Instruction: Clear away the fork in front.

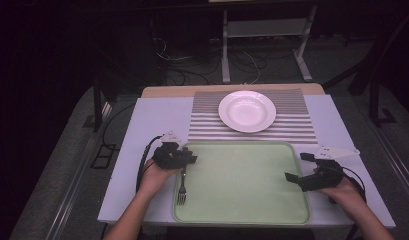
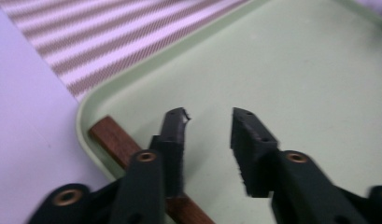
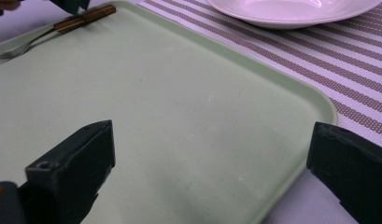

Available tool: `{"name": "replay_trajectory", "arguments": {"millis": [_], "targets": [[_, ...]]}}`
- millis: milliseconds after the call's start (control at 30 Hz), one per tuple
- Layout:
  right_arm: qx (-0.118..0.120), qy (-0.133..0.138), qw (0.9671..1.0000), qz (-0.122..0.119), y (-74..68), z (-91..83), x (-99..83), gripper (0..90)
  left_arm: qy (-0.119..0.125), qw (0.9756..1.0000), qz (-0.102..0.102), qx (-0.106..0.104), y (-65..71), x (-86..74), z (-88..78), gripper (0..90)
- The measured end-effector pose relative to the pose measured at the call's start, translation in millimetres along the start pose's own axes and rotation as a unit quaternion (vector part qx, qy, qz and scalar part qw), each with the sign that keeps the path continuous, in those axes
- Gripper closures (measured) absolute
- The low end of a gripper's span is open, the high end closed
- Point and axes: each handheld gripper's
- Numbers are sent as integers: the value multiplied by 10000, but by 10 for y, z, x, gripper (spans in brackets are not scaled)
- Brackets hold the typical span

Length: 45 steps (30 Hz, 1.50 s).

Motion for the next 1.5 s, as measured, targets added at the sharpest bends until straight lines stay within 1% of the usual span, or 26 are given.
{"name": "replay_trajectory", "arguments": {"millis": [67,133,200,300,367,467,533,633,833,933,1033,1167,1300,1400,1500], "targets": [[-4,-3,10000,5,1,-1,-1,12,103,9999,86,-13,37,13,-61,525],[-10,0,10000,13,3,-2,-1,12,237,9996,179,-8,84,14,-124,466],[-12,-9,10000,17,8,1,-2,12,317,9992,233,-35,122,16,-164,410],[-11,-13,10000,15,10,5,-1,12,353,9989,295,-80,168,12,-216,338],[-17,-13,10000,12,8,3,-1,12,378,9987,310,-111,186,1,-242,301],[-26,-1,10000,16,5,2,0,12,431,9986,259,-169,197,-31,-263,248],[-30,1,10000,12,4,2,0,11,446,9986,237,-148,197,-63,-270,199],[-31,-2,10000,19,4,0,0,12,463,9986,207,-131,193,-116,-283,155],[-31,-6,10000,10,3,0,-1,12,596,9982,104,-4,142,-248,-308,98],[-36,-9,10000,17,3,-3,-2,12,616,9979,167,65,124,-299,-317,73],[-40,-20,10000,10,4,1,-4,12,609,9978,228,88,114,-324,-324,41],[-47,-32,10000,11,7,2,-6,12,561,9981,248,104,94,-346,-310,5],[-54,-39,10000,10,9,2,-9,12,518,9982,288,89,104,-362,-278,0],[-49,-35,10000,-7,8,3,-9,12,445,9983,364,102,118,-369,-258,0],[-44,-39,10000,0,8,4,-10,12,490,9981,361,113,118,-366,-262,0]]}}
Point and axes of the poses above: each handheld gripper's, and its own axes: z roughly forward along the jaws, x roughly out of its top, y roughly to its right, and after that the axes turned 1 degree about z, right-handed
